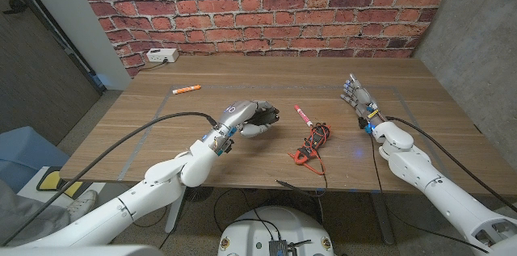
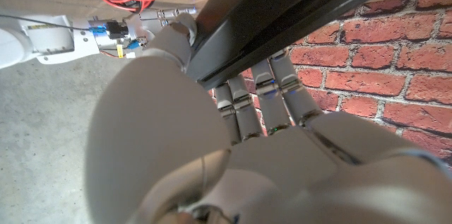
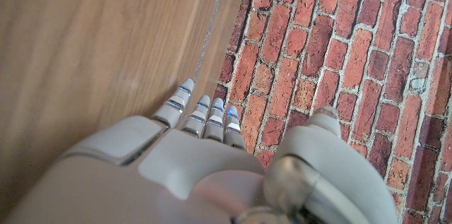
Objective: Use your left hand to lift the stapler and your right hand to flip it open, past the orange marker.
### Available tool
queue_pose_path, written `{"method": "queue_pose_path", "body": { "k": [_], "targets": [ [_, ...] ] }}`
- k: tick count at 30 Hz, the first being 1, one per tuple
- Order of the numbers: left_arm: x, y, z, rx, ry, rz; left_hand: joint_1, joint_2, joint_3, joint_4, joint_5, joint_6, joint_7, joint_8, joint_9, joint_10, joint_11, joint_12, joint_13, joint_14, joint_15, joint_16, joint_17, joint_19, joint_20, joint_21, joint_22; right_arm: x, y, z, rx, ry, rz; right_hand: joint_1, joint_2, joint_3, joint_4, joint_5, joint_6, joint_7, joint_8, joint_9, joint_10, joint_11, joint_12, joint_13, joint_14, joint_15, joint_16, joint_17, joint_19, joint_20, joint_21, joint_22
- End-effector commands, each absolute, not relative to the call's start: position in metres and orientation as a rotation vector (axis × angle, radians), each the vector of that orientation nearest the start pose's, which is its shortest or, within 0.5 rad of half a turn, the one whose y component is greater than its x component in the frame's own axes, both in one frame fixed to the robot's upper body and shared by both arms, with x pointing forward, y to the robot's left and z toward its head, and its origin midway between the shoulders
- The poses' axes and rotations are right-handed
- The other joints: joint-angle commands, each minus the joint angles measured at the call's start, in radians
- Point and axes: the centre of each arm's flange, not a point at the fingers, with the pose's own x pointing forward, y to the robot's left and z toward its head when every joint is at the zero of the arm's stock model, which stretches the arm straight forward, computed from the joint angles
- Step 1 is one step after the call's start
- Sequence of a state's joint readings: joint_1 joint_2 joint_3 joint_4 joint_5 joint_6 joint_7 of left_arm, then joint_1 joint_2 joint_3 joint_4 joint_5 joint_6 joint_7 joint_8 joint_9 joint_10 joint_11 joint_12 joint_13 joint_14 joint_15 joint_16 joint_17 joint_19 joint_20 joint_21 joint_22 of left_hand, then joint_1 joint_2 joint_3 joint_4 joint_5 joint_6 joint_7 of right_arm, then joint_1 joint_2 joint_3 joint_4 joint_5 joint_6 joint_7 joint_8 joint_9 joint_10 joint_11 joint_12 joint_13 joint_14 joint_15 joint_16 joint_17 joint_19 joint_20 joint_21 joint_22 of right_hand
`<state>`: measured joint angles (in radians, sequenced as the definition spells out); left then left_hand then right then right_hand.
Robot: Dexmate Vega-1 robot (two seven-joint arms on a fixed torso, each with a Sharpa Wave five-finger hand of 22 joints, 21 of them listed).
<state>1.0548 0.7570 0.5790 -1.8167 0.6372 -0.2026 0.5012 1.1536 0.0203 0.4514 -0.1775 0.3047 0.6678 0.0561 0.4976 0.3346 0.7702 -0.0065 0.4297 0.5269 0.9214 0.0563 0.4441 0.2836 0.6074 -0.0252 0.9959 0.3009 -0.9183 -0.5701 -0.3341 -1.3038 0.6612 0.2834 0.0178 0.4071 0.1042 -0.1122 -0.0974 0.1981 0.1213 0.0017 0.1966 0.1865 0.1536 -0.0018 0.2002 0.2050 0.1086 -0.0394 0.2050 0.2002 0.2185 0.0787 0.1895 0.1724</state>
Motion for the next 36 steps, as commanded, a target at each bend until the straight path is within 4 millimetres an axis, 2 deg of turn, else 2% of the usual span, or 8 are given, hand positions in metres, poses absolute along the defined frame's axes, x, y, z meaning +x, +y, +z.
{"method": "queue_pose_path", "body": {
  "k": [1, 6, 18, 24, 32, 34, 36],
  "targets": [
    [0.522, 0.159, -0.070, 0.986, -1.137, 0.014, 0.042, 0.052, 0.006, 0.006, 0.006, 0.247, -0.193, 0.064, 0.002, 0.190, -0.192, 0.007, 0.060, 0.190, -0.297, -0.004, 0.027, 0.029, -0.149, 0.013, 0.001, 0.638, -0.322, -0.058, 0.003, -0.561, 0.152, 0.001, -0.004, 0.004, -0.002, -0.004, 0.000, 0.006, 0.001, 0.003, 0.006, 0.002, 0.003, 0.001, -0.008, -0.008, 0.004, 0.002, 0.005, -0.009, 0.002, 0.001],
    [0.528, 0.159, -0.071, 0.906, -1.123, 0.045, 0.041, 0.052, 0.006, 0.006, 0.008, 0.249, -0.195, 0.063, 0.001, 0.190, -0.192, 0.007, 0.065, 0.191, -0.297, -0.005, 0.029, 0.027, -0.150, 0.017, -0.003, 0.642, -0.320, -0.058, 0.013, -0.566, 0.158, 0.001, -0.004, 0.004, -0.002, -0.004, 0.001, 0.007, 0.001, 0.003, 0.006, 0.003, 0.003, 0.001, -0.008, -0.007, 0.004, 0.002, 0.005, -0.019, 0.002, 0.001],
    [0.539, 0.150, -0.073, 0.745, -1.115, 0.070, 0.041, 0.056, 0.006, 0.008, 0.013, 0.241, -0.189, 0.056, -0.002, 0.183, -0.191, 0.001, 0.074, 0.190, -0.297, -0.009, 0.035, 0.010, -0.149, 0.029, -0.010, 0.646, -0.318, -0.059, 0.047, -0.586, 0.179, 0.001, -0.003, 0.006, -0.002, -0.004, 0.001, 0.007, 0.001, 0.003, 0.006, 0.003, 0.003, 0.001, -0.009, -0.007, 0.004, 0.001, 0.004, -0.018, 0.001, 0.001],
    [0.540, 0.145, -0.072, 0.655, -1.112, 0.057, 0.043, 0.074, 0.007, 0.011, 0.005, 0.208, -0.185, 0.052, 0.017, 0.166, -0.188, -0.008, 0.086, 0.178, -0.297, -0.017, 0.042, -0.011, -0.144, 0.049, -0.014, 0.642, -0.317, -0.059, 0.032, -0.597, 0.176, 0.002, -0.003, 0.007, -0.003, -0.004, 0.002, 0.007, 0.002, 0.003, 0.007, 0.003, 0.003, 0.001, -0.009, -0.007, 0.004, 0.001, 0.004, -0.015, 0.001, 0.001],
    [0.543, 0.142, -0.076, 0.572, -1.104, 0.010, 0.045, 0.077, 0.005, 0.009, -0.004, 0.208, -0.186, 0.054, 0.022, 0.161, -0.192, -0.015, 0.089, 0.173, -0.297, -0.020, 0.047, -0.015, -0.147, 0.064, -0.018, 0.633, -0.315, -0.059, 0.015, -0.606, 0.170, 0.004, -0.003, 0.008, -0.005, -0.005, 0.004, 0.006, 0.002, 0.003, 0.009, 0.004, 0.004, 0.001, -0.014, -0.008, 0.002, 0.001, 0.003, -0.017, 0.001, 0.000],
    [0.544, 0.142, -0.077, 0.545, -1.093, -0.004, 0.045, 0.077, 0.005, 0.009, -0.004, 0.210, -0.186, 0.054, 0.022, 0.163, -0.193, -0.014, 0.090, 0.173, -0.297, -0.020, 0.048, -0.015, -0.146, 0.066, -0.019, 0.631, -0.313, -0.059, 0.016, -0.608, 0.168, 0.005, -0.003, 0.009, -0.006, -0.005, 0.007, 0.016, 0.003, 0.003, 0.009, 0.021, 0.004, 0.001, -0.018, 0.005, 0.001, 0.000, 0.003, -0.018, 0.002, 0.000],
    [0.545, 0.141, -0.077, 0.507, -1.087, -0.011, 0.045, 0.077, 0.005, 0.008, -0.006, 0.212, -0.185, 0.054, 0.021, 0.162, -0.193, -0.016, 0.090, 0.174, -0.297, -0.020, 0.049, -0.016, -0.147, 0.068, -0.020, 0.630, -0.311, -0.059, 0.010, -0.610, 0.170, 0.006, -0.003, 0.010, -0.007, -0.005, 0.008, 0.021, 0.003, 0.003, 0.008, 0.025, 0.003, 0.001, -0.019, 0.006, 0.000, 0.000, 0.005, -0.016, 0.002, 0.000]
  ]
}}
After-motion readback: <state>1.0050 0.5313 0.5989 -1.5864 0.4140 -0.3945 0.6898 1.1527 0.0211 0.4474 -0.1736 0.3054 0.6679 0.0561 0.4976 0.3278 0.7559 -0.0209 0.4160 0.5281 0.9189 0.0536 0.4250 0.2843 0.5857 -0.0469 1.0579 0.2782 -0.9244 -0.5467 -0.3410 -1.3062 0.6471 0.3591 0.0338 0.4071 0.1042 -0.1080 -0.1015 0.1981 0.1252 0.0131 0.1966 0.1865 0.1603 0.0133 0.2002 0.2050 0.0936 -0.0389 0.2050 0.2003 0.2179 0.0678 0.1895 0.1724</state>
